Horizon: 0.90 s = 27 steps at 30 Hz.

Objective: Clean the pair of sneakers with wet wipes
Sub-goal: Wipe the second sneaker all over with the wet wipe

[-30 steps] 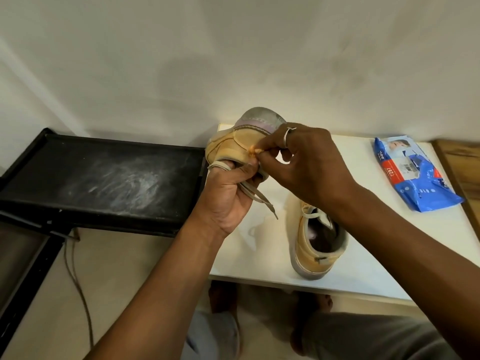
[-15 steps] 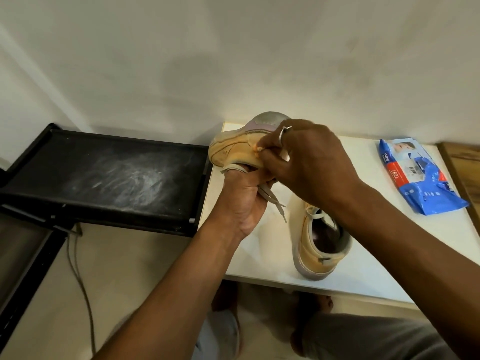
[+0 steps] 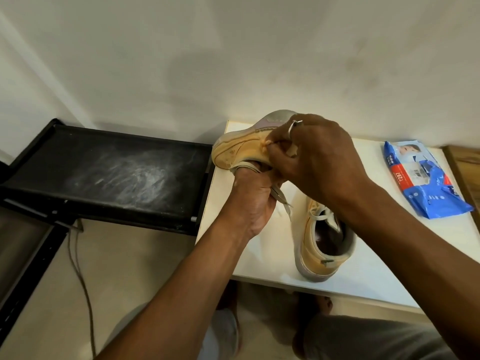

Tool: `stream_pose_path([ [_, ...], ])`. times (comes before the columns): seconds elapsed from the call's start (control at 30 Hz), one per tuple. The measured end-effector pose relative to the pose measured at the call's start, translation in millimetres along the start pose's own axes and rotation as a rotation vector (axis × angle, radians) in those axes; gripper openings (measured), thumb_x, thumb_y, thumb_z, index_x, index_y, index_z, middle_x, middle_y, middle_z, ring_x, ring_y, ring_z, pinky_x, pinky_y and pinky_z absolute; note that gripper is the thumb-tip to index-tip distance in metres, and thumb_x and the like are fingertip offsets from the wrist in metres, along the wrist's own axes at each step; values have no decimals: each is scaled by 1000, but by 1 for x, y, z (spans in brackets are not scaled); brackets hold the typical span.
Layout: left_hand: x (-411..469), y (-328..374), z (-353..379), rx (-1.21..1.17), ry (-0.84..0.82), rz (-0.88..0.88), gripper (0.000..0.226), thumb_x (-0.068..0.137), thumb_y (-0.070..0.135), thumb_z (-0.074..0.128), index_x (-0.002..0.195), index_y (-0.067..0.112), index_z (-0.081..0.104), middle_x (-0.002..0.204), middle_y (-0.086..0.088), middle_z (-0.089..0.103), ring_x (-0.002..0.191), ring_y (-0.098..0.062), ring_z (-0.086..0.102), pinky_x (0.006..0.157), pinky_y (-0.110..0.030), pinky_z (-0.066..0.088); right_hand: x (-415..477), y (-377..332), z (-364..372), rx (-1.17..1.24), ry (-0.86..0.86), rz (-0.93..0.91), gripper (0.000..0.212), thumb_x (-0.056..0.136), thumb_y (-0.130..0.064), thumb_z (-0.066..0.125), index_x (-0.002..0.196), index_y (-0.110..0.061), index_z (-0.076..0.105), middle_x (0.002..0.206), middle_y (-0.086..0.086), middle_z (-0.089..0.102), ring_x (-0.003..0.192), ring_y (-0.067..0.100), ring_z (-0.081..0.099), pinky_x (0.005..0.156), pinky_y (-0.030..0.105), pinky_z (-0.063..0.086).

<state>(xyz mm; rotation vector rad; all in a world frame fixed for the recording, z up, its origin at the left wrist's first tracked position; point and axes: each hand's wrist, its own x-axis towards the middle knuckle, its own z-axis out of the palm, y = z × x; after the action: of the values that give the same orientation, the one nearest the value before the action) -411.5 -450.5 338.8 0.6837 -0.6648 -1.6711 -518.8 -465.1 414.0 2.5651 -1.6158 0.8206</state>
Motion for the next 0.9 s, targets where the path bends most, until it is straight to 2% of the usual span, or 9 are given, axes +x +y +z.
stream_pose_path([
  [0.1, 0, -1, 1, 40, 4, 12, 39, 82, -4, 59, 119, 8, 55, 120, -16, 59, 97, -23, 62, 93, -35, 51, 3, 6, -2, -47, 81, 44, 20, 88, -29, 59, 95, -18, 74, 86, 3, 67, 80, 24, 60, 68, 40, 51],
  [0.2, 0, -4, -2, 33, 7, -13, 35, 92, -8, 49, 124, 5, 51, 117, -13, 60, 99, -22, 61, 92, -32, 51, 0, 0, -4, -20, -32, 1, 19, 86, -28, 59, 94, -19, 75, 87, 2, 68, 79, 23, 61, 67, 40, 52],
  [0.3, -1, -4, -1, 29, 18, -41, 26, 99, -2, 37, 119, 9, 49, 108, -9, 61, 95, -17, 60, 88, -27, 50, -2, -8, -5, 15, -147, -62, 19, 84, -28, 60, 92, -21, 76, 90, 1, 71, 79, 23, 63, 67, 38, 53],
  [0.37, 0, -4, -2, 54, 18, -40, 29, 98, -6, 39, 124, 5, 47, 111, -13, 60, 95, -20, 59, 91, -31, 49, -1, -4, -6, 4, -104, -37, 20, 84, -30, 60, 94, -22, 75, 92, 0, 71, 81, 23, 63, 68, 38, 53],
  [0.43, 0, -4, -2, 79, -1, -19, 37, 92, -8, 51, 127, 2, 49, 119, -18, 59, 99, -24, 61, 95, -36, 49, 2, 5, -8, 3, -6, 26, 21, 86, -31, 59, 97, -22, 74, 92, 1, 70, 83, 23, 63, 70, 40, 53],
  [0.53, -1, -2, 0, 85, -6, -18, 39, 89, -10, 54, 126, 2, 52, 119, -16, 60, 100, -25, 61, 94, -34, 50, 1, 10, -7, 10, 43, 73, 22, 87, -30, 57, 98, -20, 74, 88, 2, 68, 82, 24, 61, 70, 41, 52],
  [0.67, -2, -1, -2, 49, -34, -16, 34, 90, -14, 43, 111, 10, 55, 106, -9, 62, 91, -15, 63, 88, -26, 52, -3, 0, -6, 56, -186, -24, 18, 85, -27, 60, 93, -23, 76, 92, -2, 70, 82, 19, 63, 70, 39, 54],
  [0.73, -1, 0, -3, 48, -35, -15, 32, 88, -12, 44, 111, 9, 53, 105, -9, 62, 90, -14, 63, 86, -25, 52, -3, 0, -9, 116, -226, -31, 17, 83, -28, 64, 94, -25, 76, 91, -5, 72, 80, 15, 64, 70, 39, 54],
  [0.9, -1, -1, -1, 58, -29, -11, 40, 88, -12, 56, 126, 1, 53, 119, -14, 61, 101, -22, 62, 91, -29, 52, -1, 17, -12, 149, 31, 67, 19, 87, -28, 63, 98, -20, 75, 86, -1, 70, 78, 18, 62, 69, 41, 52],
])
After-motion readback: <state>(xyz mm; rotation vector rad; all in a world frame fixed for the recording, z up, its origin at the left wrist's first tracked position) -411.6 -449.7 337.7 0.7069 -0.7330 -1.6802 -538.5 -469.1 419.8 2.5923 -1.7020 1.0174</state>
